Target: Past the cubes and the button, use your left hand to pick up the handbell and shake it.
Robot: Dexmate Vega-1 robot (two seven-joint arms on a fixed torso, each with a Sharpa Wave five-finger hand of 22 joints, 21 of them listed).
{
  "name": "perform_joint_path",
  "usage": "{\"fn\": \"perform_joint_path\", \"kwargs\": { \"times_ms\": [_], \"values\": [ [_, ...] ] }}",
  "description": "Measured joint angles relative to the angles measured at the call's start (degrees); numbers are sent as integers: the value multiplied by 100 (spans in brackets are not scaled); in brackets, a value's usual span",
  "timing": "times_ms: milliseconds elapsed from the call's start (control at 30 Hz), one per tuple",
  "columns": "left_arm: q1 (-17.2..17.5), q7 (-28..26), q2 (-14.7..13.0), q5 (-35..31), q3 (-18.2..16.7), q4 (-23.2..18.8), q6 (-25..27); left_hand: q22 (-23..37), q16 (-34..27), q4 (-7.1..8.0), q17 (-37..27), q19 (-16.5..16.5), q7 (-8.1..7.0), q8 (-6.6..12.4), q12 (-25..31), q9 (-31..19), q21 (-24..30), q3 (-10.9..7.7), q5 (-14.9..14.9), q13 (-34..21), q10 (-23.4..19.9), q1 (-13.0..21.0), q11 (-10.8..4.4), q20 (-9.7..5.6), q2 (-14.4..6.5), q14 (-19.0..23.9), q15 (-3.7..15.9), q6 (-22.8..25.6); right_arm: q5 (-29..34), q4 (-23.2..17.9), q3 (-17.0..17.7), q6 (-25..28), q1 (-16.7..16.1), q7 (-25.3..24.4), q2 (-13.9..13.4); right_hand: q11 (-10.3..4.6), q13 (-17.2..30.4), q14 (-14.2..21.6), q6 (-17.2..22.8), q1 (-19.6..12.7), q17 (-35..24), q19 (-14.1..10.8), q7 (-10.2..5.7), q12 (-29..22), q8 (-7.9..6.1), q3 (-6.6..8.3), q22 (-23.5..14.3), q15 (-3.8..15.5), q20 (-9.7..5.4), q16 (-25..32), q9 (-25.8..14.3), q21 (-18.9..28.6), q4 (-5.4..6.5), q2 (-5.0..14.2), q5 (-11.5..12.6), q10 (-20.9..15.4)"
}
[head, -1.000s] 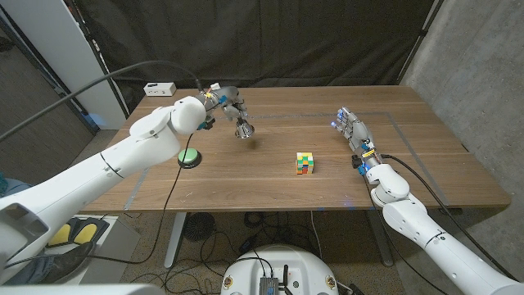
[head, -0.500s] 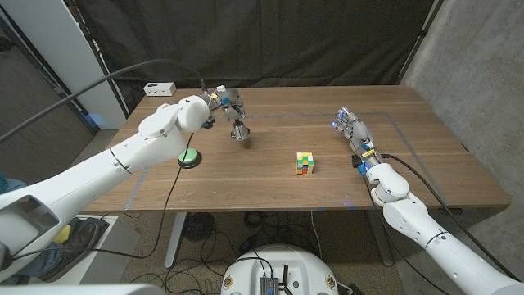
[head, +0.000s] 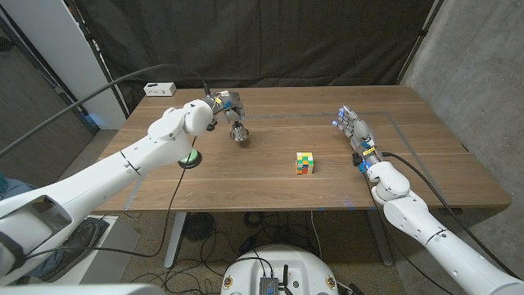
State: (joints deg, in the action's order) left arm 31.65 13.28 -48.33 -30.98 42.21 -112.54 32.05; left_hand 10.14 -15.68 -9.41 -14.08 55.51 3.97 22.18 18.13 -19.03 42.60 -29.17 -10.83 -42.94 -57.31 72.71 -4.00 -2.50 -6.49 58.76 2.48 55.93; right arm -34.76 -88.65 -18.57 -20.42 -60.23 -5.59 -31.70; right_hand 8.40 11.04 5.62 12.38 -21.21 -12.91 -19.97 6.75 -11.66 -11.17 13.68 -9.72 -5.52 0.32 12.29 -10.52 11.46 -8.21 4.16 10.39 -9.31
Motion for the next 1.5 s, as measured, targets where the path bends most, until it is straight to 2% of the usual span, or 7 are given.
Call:
{"fn": "perform_joint_path", "kwargs": {
  "times_ms": [867, 1500],
  "values": [
    [322, -552, 175, 141, -159, 334, -239, 1, -2, -22, 9, 0, -9, 0, -28, -27, 44, -15, -25, -21, -24, 0, 2, 0, 0, 0, 0, -10, 20, -27, -19, 46, -6, -53, 8, 0, 0, 0, 0, 0, 0, 0, 0, 0, 0, -24, 0, 0, 0, 0, 0, 0, 24, 0, 0, 0],
    [360, -727, 260, 291, -137, 569, -385, 1, -1, -10, 10, -45, -9, -47, -73, -27, 89, -26, -48, -18, -25, -1, -1, 13, 1, 0, 0, -10, 47, -43, -24, 50, -36, -102, 23, 0, 0, 0, 0, 0, 0, 1, 0, 0, 0, -24, 0, 0, 0, 0, 0, 0, 24, 0, 0, 0]
  ]
}}
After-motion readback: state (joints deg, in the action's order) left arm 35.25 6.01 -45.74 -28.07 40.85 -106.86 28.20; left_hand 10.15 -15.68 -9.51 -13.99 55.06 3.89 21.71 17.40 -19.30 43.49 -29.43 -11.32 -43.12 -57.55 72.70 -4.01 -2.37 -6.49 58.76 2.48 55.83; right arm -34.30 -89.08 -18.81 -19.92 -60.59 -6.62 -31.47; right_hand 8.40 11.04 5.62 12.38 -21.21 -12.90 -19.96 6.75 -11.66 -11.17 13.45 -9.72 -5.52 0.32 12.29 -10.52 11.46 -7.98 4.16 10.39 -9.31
